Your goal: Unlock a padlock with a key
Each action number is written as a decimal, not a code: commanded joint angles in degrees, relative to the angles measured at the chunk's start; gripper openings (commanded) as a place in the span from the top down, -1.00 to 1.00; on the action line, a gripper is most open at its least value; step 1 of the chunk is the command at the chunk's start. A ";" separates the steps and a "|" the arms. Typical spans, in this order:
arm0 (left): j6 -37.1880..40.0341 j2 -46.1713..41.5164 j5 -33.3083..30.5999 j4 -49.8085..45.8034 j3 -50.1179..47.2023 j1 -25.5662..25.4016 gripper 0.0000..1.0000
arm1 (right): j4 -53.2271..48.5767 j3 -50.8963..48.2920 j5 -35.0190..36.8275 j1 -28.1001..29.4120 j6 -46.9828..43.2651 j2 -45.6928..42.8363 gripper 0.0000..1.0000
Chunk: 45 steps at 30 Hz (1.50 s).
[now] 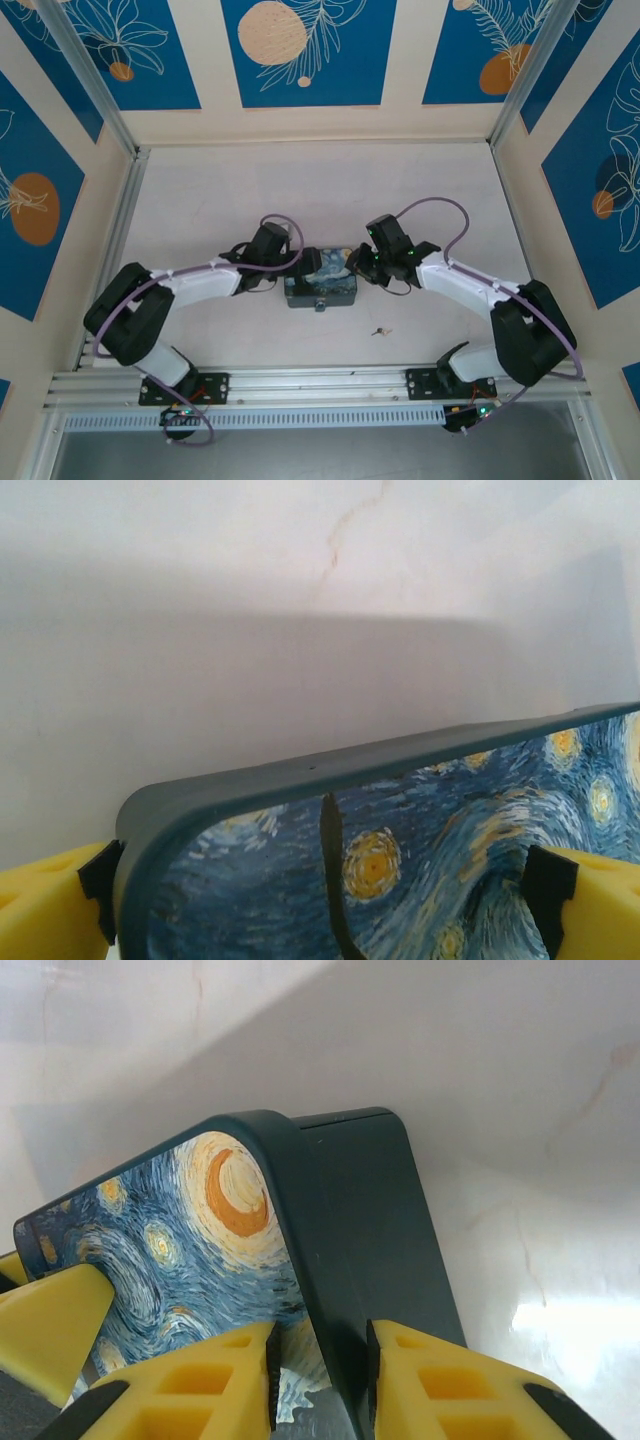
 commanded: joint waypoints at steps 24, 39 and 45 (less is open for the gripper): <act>7.97 1.59 5.91 -2.07 10.73 7.59 -0.99 | 5.47 5.08 -3.75 -5.34 -0.04 5.31 -0.20; 10.13 -11.78 -0.96 -10.85 7.51 10.11 -0.99 | -1.70 -0.56 -0.74 -7.72 -4.61 -8.50 -0.77; 8.95 -17.31 0.10 -15.42 3.37 10.07 -0.99 | -5.56 -5.45 -1.77 -7.84 -6.27 -14.24 -0.75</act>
